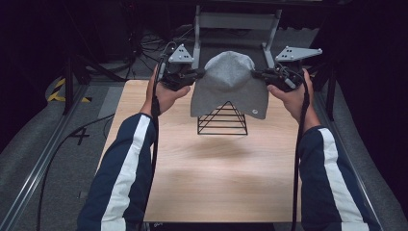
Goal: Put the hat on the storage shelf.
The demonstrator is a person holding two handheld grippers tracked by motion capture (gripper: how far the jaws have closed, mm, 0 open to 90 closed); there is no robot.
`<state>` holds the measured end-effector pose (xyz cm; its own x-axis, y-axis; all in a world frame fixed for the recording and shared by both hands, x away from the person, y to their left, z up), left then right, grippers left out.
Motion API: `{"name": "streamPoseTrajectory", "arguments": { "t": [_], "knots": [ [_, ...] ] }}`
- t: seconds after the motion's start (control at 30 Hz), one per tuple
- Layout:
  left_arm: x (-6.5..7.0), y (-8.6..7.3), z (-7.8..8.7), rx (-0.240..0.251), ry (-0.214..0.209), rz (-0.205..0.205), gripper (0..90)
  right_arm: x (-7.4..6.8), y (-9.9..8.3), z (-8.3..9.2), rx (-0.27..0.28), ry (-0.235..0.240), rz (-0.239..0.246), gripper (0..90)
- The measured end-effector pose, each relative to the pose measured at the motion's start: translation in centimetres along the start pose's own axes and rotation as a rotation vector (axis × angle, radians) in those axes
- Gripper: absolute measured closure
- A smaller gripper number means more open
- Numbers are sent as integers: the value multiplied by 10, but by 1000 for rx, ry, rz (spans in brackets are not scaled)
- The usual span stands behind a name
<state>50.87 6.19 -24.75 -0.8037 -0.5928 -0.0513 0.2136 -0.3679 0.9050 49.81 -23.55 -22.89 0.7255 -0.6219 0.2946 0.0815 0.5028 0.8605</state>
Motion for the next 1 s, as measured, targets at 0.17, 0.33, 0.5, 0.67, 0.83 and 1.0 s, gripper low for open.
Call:
{"name": "streamPoseTrajectory", "arguments": {
  "t": [0.17,0.33,0.5,0.67,0.83,1.0],
  "knots": [
    [-1,-17,-15,-32,-4,15,896,-3,-20,-13,-21,28,-18,855],
    [-1,-30,-24,-40,-14,40,896,-7,-36,-23,-42,44,-20,855],
    [1,-50,-31,-43,-16,48,895,-14,-53,-32,-57,66,-31,856],
    [3,-68,-36,-35,-20,75,895,-21,-65,-38,-71,77,-26,855],
    [6,-83,-44,-50,-27,77,895,-25,-78,-45,-103,79,-32,855],
    [9,-95,-53,-75,-31,72,895,-27,-93,-51,-125,85,-49,855]
  ]
}}
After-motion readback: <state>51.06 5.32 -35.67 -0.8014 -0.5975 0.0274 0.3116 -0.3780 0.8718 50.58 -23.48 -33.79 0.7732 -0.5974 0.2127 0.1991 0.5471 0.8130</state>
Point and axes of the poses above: each handheld gripper's, and its own axes: z roughly backward along the jaws, y roughly out of its top, x roughly to its right, the point moved 2 cm from there along -z, roughly forward along the jaws, and after that the axes turned 7 degrees about z, right-handed, at the moved point
